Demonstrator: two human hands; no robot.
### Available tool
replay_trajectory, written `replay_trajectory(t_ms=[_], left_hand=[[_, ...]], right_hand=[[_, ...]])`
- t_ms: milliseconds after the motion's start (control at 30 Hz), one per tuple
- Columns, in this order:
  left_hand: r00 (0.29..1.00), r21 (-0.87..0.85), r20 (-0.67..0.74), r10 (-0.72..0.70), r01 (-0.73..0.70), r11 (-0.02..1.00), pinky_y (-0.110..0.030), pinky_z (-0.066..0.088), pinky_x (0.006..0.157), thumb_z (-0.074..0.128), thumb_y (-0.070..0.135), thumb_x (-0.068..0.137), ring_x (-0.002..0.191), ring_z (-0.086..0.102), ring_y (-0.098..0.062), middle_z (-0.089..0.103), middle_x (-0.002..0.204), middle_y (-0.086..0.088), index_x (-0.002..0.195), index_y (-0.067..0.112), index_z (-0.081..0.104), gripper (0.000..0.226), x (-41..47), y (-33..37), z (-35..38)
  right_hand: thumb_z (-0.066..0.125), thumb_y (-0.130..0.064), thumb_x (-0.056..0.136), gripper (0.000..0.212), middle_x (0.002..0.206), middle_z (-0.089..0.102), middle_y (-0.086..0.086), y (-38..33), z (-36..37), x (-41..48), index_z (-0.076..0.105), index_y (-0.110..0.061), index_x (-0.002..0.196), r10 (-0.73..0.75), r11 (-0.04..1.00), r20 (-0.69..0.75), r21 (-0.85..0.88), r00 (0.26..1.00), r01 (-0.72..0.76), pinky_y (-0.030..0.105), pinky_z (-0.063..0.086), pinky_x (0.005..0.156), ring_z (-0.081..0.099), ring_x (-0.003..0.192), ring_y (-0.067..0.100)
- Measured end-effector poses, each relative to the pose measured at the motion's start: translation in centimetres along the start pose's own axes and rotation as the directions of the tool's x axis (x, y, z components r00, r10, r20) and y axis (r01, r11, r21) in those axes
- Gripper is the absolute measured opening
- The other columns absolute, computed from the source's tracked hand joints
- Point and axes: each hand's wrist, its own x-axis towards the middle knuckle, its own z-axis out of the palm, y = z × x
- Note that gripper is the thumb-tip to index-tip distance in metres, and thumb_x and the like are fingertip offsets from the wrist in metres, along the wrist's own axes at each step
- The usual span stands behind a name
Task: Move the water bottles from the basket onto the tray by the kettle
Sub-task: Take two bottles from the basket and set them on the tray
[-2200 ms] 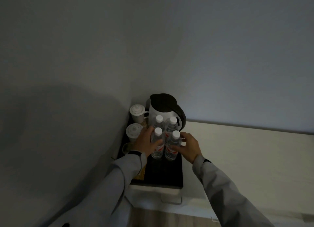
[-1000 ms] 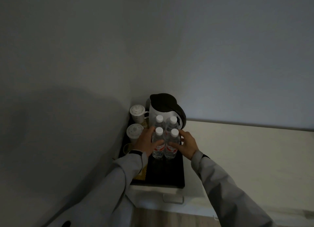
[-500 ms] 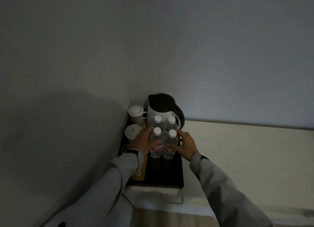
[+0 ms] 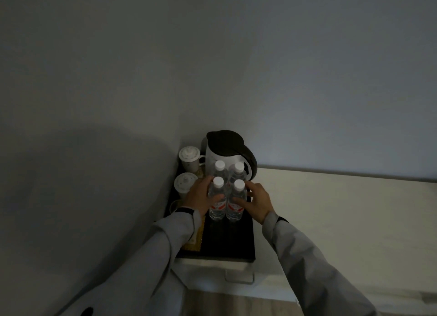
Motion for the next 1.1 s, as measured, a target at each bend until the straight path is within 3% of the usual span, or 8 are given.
replay_trajectory(t_ms=[167,433,700,1100], left_hand=[[0.999,-0.002,0.022,0.034,-0.034,0.999,-0.048,0.050,0.098,0.081,0.022,0.080,0.114,0.061,-0.028,0.065,0.121,-0.009,0.119,0.016,0.059,0.045,0.13,0.19,-0.34],[1.000,0.003,0.012,0.012,-0.012,1.000,-0.044,0.051,0.099,0.078,0.032,0.083,0.115,0.060,-0.025,0.061,0.127,-0.009,0.131,0.024,0.056,0.053,-0.15,0.03,-0.54],[1.000,0.011,0.014,0.011,-0.012,1.000,-0.048,0.050,0.100,0.076,0.026,0.086,0.116,0.060,-0.029,0.062,0.127,-0.012,0.130,0.016,0.058,0.048,-0.02,0.04,-0.72],[1.000,0.029,0.023,-0.005,0.005,1.000,-0.049,0.050,0.101,0.075,0.031,0.086,0.117,0.060,-0.028,0.061,0.129,-0.010,0.129,0.020,0.058,0.047,-0.10,0.20,-0.79]], right_hand=[[0.081,-0.027,0.079,0.053,0.109,0.061,0.010,0.13,0.03,-0.13,0.059,-0.020,0.127,0.022,1.000,0.016,0.002,1.000,-0.022,0.035,0.050,0.089,0.057,0.106,0.029],[0.080,-0.031,0.078,0.054,0.114,0.062,0.015,-0.08,-0.37,-0.33,0.059,-0.020,0.127,0.017,1.000,0.025,-0.004,1.000,-0.017,0.045,0.051,0.093,0.054,0.112,0.030],[0.076,-0.025,0.083,0.049,0.114,0.061,0.017,-0.63,-0.32,-0.32,0.060,-0.016,0.128,0.050,0.999,0.025,-0.020,0.998,-0.049,0.031,0.049,0.090,0.055,0.109,0.030],[0.077,-0.026,0.082,0.048,0.115,0.061,0.017,-0.77,-0.60,-0.34,0.060,-0.016,0.126,0.068,0.997,0.037,-0.021,0.997,-0.068,0.045,0.050,0.095,0.054,0.113,0.032]])
